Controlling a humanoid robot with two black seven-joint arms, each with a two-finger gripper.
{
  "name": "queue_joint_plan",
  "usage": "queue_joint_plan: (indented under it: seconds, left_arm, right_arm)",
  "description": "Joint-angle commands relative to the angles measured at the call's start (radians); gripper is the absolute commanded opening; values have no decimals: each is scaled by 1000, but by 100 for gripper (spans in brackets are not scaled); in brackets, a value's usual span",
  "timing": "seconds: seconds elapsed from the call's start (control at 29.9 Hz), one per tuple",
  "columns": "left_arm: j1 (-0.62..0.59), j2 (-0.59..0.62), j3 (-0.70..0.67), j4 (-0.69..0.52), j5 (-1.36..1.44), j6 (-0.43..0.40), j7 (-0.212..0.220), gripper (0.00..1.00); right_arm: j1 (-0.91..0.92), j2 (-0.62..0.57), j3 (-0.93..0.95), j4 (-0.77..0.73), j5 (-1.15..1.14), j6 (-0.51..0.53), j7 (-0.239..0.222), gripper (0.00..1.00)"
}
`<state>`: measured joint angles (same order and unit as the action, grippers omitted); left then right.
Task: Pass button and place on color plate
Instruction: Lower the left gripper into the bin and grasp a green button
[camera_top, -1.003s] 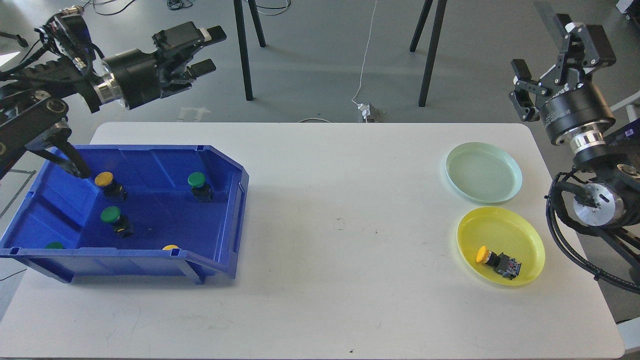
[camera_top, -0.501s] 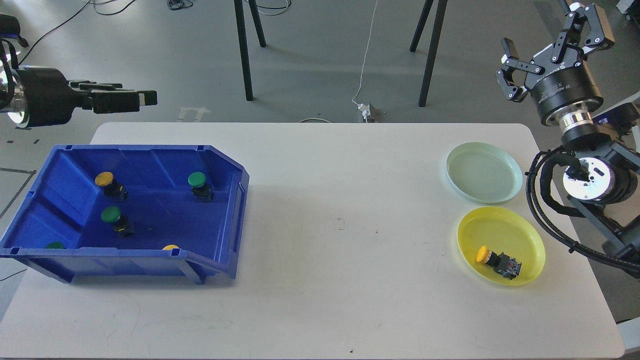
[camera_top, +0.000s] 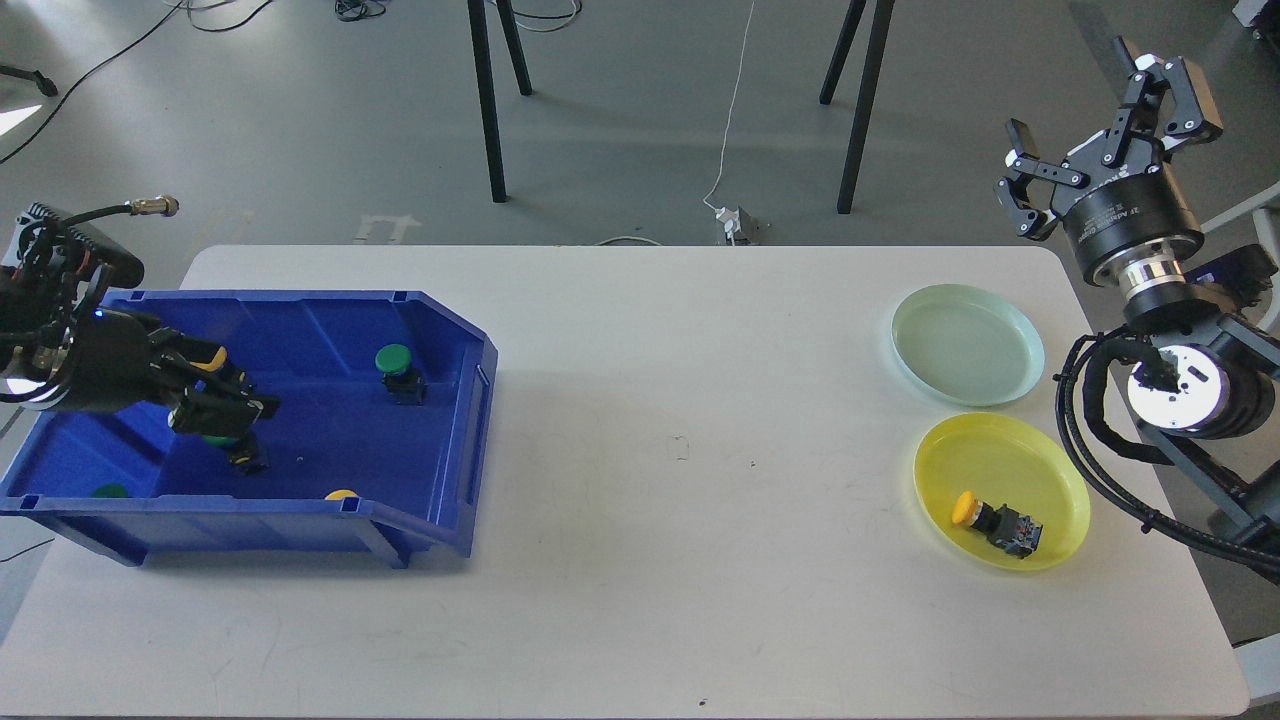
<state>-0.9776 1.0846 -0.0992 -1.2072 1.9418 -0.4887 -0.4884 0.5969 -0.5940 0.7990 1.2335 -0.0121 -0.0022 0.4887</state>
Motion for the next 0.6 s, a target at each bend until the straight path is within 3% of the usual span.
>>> queue_joint_plan:
  seconds: [0.0, 0.57]
  left_arm:
    - [23, -51, 3, 81, 0, 0, 0, 98]
    - [62, -236, 6, 362, 2, 0, 0, 97]
  right_arm:
    - [0, 0, -1, 0, 0, -1, 0, 97]
    - [-35, 0, -1, 1, -2, 1, 0, 97]
